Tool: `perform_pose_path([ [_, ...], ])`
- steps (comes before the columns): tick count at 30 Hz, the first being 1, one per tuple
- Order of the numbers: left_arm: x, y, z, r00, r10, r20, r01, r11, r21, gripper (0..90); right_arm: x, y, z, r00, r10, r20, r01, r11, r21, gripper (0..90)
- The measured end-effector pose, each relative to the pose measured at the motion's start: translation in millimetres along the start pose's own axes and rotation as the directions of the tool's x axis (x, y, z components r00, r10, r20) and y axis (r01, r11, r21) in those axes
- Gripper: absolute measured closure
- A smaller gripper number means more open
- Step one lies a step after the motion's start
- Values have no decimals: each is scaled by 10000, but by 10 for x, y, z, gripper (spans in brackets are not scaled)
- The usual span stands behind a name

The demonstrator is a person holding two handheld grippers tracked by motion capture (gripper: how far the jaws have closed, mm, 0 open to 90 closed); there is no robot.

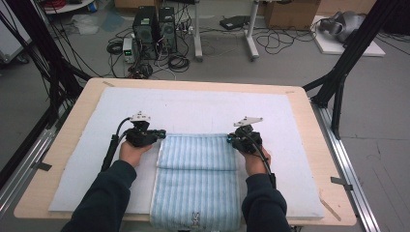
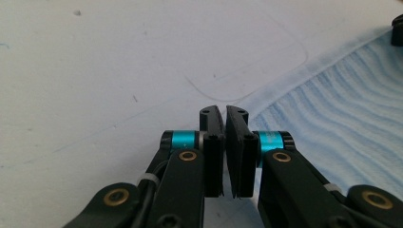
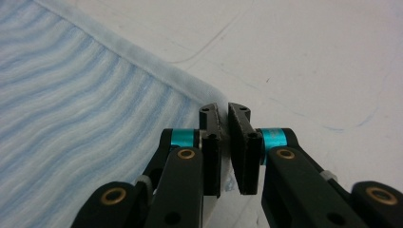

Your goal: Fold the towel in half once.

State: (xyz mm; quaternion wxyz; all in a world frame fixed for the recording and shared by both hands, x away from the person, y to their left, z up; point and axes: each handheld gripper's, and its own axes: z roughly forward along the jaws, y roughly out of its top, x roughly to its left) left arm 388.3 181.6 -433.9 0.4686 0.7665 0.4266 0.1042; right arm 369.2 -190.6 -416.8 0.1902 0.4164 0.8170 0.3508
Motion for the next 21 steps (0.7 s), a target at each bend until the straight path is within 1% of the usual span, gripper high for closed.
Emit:
perform_pose_path([
  [2, -33, 9, -53, 9998, 166, 100, -165, 9998, -55, 851, 15, -13, -92, 10000, 15, -89, -18, 9995, -313, 836],
  [4, -78, 21, -121, 9990, 376, 249, -372, 9992, -159, 851, 23, -38, -161, 9999, 34, -146, -42, 9987, -514, 837],
  [5, -92, 23, -146, 9988, 385, 313, -377, 9990, -254, 852, 25, -59, -201, 9998, 61, -200, -73, 9983, -586, 837],
  [7, -123, 25, -213, 9981, 333, 523, -307, 9983, -492, 852, 28, -88, -257, 9995, 117, -304, -140, 9972, -739, 837],
  [8, -136, 23, -248, 9976, 350, 598, -317, 9979, -561, 852, 41, -101, -292, 9993, 152, -331, -179, 9964, -827, 836],
  [9, -145, 17, -286, 9966, 381, 726, -338, 9977, -594, 852, 53, -114, -329, 9988, 156, -455, -198, 9953, -953, 837],
  [12, -172, -28, -411, 9940, 409, 1014, -331, 9965, -772, 852, 114, -158, -449, 9971, 69, -753, -164, 9918, -1264, 837],
  [13, -177, -41, -438, 9934, 346, 1097, -256, 9962, -828, 852, 136, -173, -483, 9965, -16, -840, -98, 9907, -1354, 837],
  [15, -197, -83, -512, 9907, 305, 1326, -177, 9951, -969, 852, 184, -205, -552, 9952, -122, -969, -21, 9892, -1464, 837],
  [16, -205, -108, -537, 9886, 204, 1493, -52, 9948, -1016, 852, 202, -225, -583, 9948, -192, -1002, 35, 9880, -1542, 837],
  [18, -227, -166, -575, 9867, 170, 1617, -1, 9946, -1037, 851, 229, -264, -630, 9938, -358, -1053, 175, 9854, -1695, 836],
  [19, -234, -192, -591, 9845, 129, 1748, 41, 9953, -964, 851, 239, -294, -659, 9930, -390, -1117, 190, 9845, -1743, 837],
  [21, -267, -239, -620, 9809, 100, 1944, 99, 9948, -1013, 850, 251, -348, -701, 9912, -364, -1274, 128, 9833, -1816, 836],
])
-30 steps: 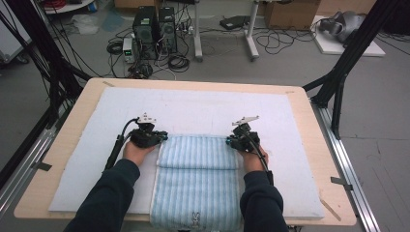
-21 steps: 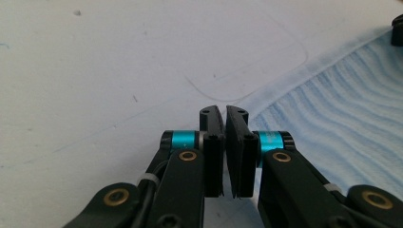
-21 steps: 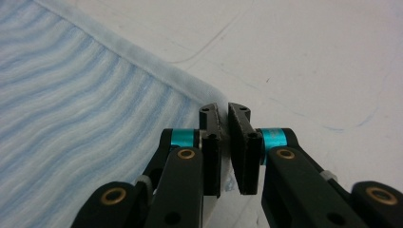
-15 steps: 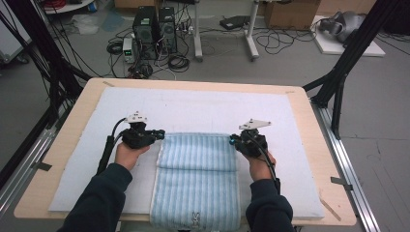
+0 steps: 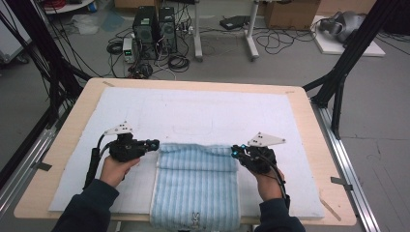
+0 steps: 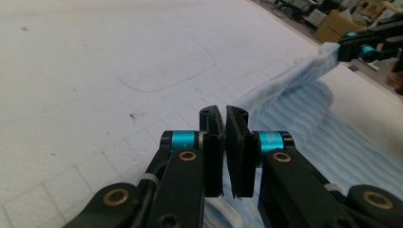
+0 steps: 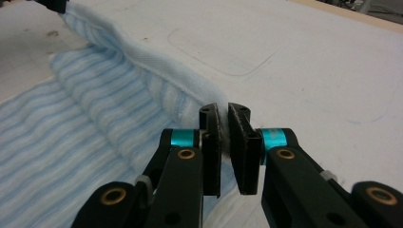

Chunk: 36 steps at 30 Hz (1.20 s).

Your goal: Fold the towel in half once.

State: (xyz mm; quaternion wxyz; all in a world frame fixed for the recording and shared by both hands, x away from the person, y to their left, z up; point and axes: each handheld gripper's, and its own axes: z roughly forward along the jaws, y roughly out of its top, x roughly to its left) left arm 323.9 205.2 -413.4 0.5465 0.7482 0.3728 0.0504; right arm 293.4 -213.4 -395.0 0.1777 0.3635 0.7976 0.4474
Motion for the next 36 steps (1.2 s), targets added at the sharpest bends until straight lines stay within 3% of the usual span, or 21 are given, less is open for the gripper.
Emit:
perform_pose_path([
  [3, -60, -67, -59, 9993, -28, 361, 29, 10000, -26, 850, 24, -67, -64, 9997, 33, -230, -33, 10000, -19, 837],
  [5, -106, -107, -100, 9984, 167, 548, -175, 9997, 147, 849, 46, -104, -110, 9986, 27, -523, -27, 10000, -1, 836],
  [9, -177, -206, -149, 9942, 263, 1038, -283, 9994, 180, 847, 113, -187, -218, 9956, -361, -864, 351, 9993, -140, 835],
  [12, -215, -294, -146, 9913, 382, 1259, -455, 9974, 551, 846, 149, -276, -265, 9927, -543, -1076, 557, 9984, 97, 835],
  [15, -260, -374, -169, 9858, 480, 1607, -612, 9950, 784, 846, 179, -371, -291, 9903, -492, -1302, 539, 9980, 323, 834],
  [19, -279, -421, -208, 9834, 533, 1736, -697, 9935, 897, 837, 185, -464, -285, 9865, -355, -1599, 461, 9969, 632, 806],
  [20, -273, -418, -220, 9845, 539, 1672, -675, 9948, 769, 820, 184, -481, -279, 9856, -363, -1649, 485, 9963, 708, 779],
  [23, -229, -381, -245, 9939, 525, 969, -533, 9986, 62, 483, 174, -469, -322, 9892, -359, -1424, 395, 9990, 221, 631],
  [24, -206, -366, -256, 9945, 556, 891, -538, 9983, -225, 448, 159, -446, -350, 9911, -299, -1299, 287, 9995, -105, 591],
  [27, -117, -288, -253, 9975, 604, 374, -576, 9958, -715, 406, 76, -360, -382, 9978, -18, -658, -20, 9983, -575, 548],
  [30, -24, -200, -199, 9993, 372, 8, -369, 9932, -1105, 405, -9, -279, -307, 9997, 237, 90, -234, 9990, -376, 534],
  [33, 69, -93, -73, 9983, 470, -347, -499, 9950, -866, 417, -103, -211, -110, 9966, 444, 691, -458, 9988, 178, 523],
  [36, 112, -39, 75, 9980, 502, -389, -520, 9976, -461, 434, -154, -190, 75, 9956, 582, 740, -630, 9960, 636, 515],
])
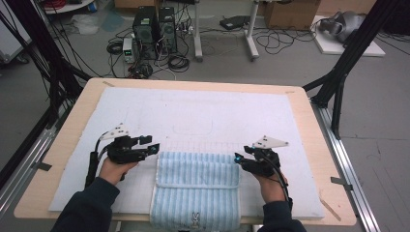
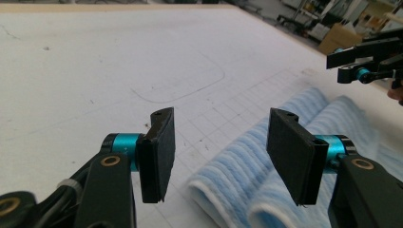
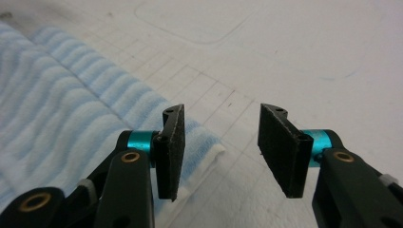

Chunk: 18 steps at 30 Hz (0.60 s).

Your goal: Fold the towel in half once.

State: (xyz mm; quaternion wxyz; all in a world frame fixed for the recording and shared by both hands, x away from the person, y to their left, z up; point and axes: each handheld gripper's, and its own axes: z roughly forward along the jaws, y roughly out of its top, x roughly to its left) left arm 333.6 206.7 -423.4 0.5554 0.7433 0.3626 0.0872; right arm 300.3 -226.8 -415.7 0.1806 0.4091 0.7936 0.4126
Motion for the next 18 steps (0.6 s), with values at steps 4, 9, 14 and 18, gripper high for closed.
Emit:
perform_pose_path([
  [4, 21, -16, 245, 9999, -75, -89, 84, 9948, 1014, 431, -20, 11, 220, 10000, -39, -89, 47, 9963, 861, 496],
  [9, 20, -127, 432, 10000, -26, -65, 39, 9778, 2095, 409, -14, -23, 361, 9987, -100, -499, 176, 9879, 1543, 546],
  [14, -3, -140, 426, 9971, 710, -278, -615, 9642, 2580, 699, -8, -53, 374, 9970, 4, -772, 117, 9876, 1565, 696],
  [18, 17, -128, 428, 9996, 53, -283, 19, 9687, 2484, 861, 40, -52, 363, 9956, -381, -853, 500, 9885, 1424, 844],
])
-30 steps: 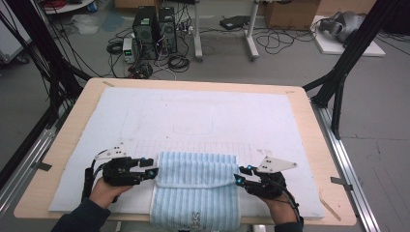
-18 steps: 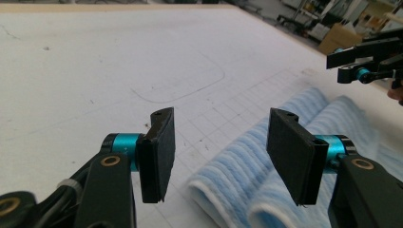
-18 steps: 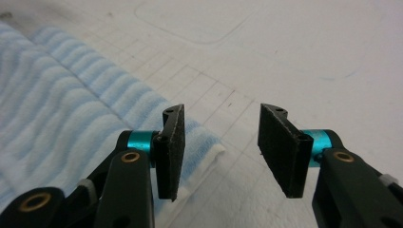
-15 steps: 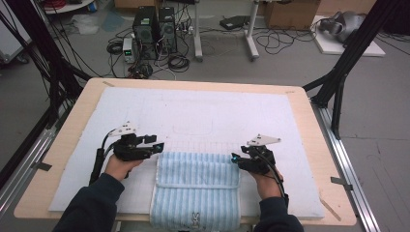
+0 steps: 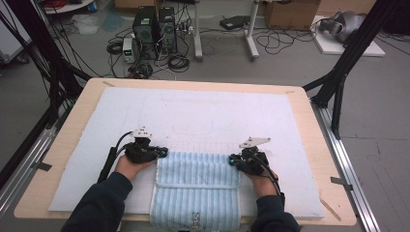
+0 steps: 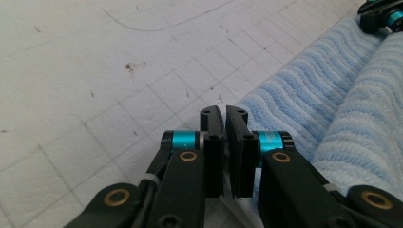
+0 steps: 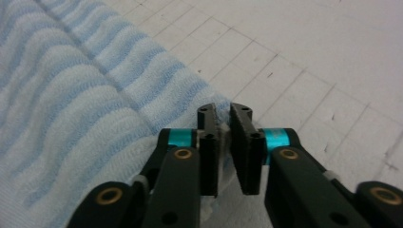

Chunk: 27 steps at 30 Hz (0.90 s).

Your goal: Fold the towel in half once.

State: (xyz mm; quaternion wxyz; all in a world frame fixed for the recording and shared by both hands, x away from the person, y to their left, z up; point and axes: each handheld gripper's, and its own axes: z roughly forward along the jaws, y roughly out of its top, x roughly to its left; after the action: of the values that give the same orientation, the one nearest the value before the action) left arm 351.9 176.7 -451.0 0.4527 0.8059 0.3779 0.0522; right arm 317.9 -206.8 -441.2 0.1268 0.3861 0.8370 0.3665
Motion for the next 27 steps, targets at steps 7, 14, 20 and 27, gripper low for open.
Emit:
perform_pose_path([
  [7, 106, 138, -74, 9988, -493, 34, 493, 9933, -1048, 863, -75, 67, -19, 9992, 276, 275, -259, 9978, -607, 849],
  [14, 227, 329, -25, 9960, -844, -308, 790, 9858, -1479, 864, -182, 254, -5, 9967, 560, 591, -498, 9936, -1016, 850],
  [20, 315, 500, 10, 9936, -917, -665, 778, 9791, -1882, 864, -321, 486, 59, 9931, 632, 989, -523, 9927, -1091, 850],
  [27, 394, 694, 45, 9916, -1031, -784, 840, 9726, -2167, 863, -475, 687, 119, 9855, 731, 1533, -543, 9909, -1232, 849],
])
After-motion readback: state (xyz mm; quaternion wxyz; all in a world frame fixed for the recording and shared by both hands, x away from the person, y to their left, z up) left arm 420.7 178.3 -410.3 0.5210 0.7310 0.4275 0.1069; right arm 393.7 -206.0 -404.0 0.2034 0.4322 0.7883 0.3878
